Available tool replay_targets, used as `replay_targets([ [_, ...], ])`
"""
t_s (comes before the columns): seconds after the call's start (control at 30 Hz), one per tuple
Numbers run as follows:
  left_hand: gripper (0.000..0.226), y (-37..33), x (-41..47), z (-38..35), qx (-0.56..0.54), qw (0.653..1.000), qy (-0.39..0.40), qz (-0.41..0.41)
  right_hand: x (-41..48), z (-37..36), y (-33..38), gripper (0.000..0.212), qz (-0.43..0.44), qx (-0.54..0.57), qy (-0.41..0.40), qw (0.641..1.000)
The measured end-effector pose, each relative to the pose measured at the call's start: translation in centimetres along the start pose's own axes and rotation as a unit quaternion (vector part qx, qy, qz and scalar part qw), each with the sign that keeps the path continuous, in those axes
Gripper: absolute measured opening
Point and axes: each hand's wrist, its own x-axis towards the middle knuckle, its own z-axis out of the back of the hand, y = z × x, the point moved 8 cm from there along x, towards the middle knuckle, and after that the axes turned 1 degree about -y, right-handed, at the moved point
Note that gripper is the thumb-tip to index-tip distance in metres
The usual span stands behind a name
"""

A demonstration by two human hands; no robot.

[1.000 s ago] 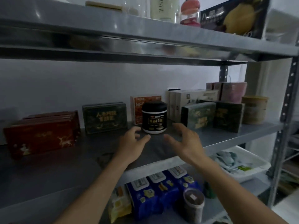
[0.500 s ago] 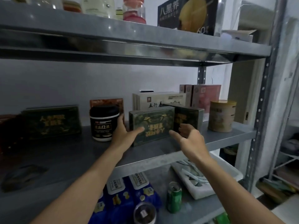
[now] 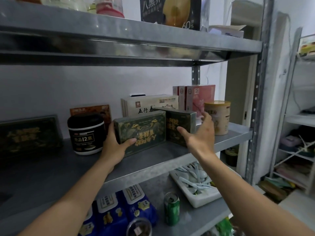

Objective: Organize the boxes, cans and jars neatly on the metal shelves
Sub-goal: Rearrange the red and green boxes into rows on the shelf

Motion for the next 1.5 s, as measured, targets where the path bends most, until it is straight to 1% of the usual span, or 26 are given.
replay_targets([
  [0.07, 0.086, 0.0, -0.1, 0.0, -0.004, 1.000, 0.001, -0.002, 1.0, -1.1, -0.9, 0.110, -0.042, 0.012, 0.028, 0.999],
  [0.1, 0.086, 0.1, -0.1, 0.0, -0.008, 1.000, 0.001, -0.002, 1.4, -1.8, -1.3, 0.114, -0.058, 0.031, 0.050, 0.997],
  [0.13, 0.086, 0.2, 0.0, 0.0, -0.011, 1.000, 0.001, 0.001, 1.8, -2.5, -1.8, 0.112, -0.067, 0.061, 0.070, 0.993],
  [0.17, 0.086, 0.3, 0.0, 0.1, -0.014, 1.000, 0.001, 0.003, 1.9, -3.1, -2.1, 0.104, -0.080, 0.084, 0.089, 0.989],
  [0.2, 0.086, 0.4, 0.0, 0.1, -0.016, 1.000, -0.001, 0.006, 2.0, -3.5, -2.5, 0.091, -0.091, 0.094, 0.103, 0.986],
  [0.27, 0.087, 0.5, 0.0, 0.3, -0.023, 1.000, -0.006, 0.011, 2.3, -3.6, -2.9, 0.068, -0.104, 0.077, 0.099, 0.987],
  [0.3, 0.087, 0.5, -0.1, 0.5, -0.028, 0.999, -0.010, 0.013, 2.3, -3.4, -2.9, 0.061, -0.108, 0.070, 0.091, 0.988],
  [0.37, 0.088, 0.4, -0.3, 0.9, -0.034, 0.999, -0.020, 0.016, 2.2, -3.0, -2.9, 0.054, -0.105, 0.065, 0.077, 0.989],
  [0.43, 0.091, 0.1, -0.6, 1.5, -0.038, 0.998, -0.035, 0.018, 1.8, -2.3, -2.8, 0.051, -0.095, 0.060, 0.062, 0.992],
  [0.5, 0.089, -0.4, -1.2, 2.4, -0.040, 0.998, -0.047, 0.014, 1.3, -1.5, -2.6, 0.051, -0.079, 0.066, 0.052, 0.993],
  [0.67, 0.082, -1.7, -3.3, 5.9, -0.038, 0.996, -0.077, 0.000, 0.2, 1.1, -1.5, 0.049, -0.058, 0.111, 0.025, 0.992],
  [0.8, 0.080, -1.9, -4.8, 9.4, -0.041, 0.993, -0.113, 0.004, -0.7, 2.7, -0.2, 0.048, -0.054, 0.179, 0.015, 0.982],
  [0.93, 0.078, -2.3, -6.2, 12.3, -0.061, 0.988, -0.140, 0.015, -1.6, 2.7, 1.7, 0.047, -0.045, 0.212, 0.043, 0.975],
  [1.07, 0.078, -2.5, -7.3, 14.5, -0.084, 0.985, -0.145, 0.028, -3.3, 1.6, 3.9, 0.046, -0.036, 0.229, 0.071, 0.970],
  [1.23, 0.078, -2.5, -8.0, 17.8, -0.098, 0.982, -0.161, 0.028, -5.5, 0.4, 6.6, 0.046, -0.032, 0.250, 0.084, 0.964],
  [1.4, 0.074, -0.5, -8.8, 23.3, -0.115, 0.977, -0.174, 0.042, -8.9, -1.3, 9.2, 0.037, -0.043, 0.285, 0.109, 0.951],
  [1.5, 0.073, 0.8, -9.4, 27.1, -0.099, 0.978, -0.180, 0.046, -11.5, -3.3, 10.7, 0.035, -0.064, 0.300, 0.126, 0.943],
])
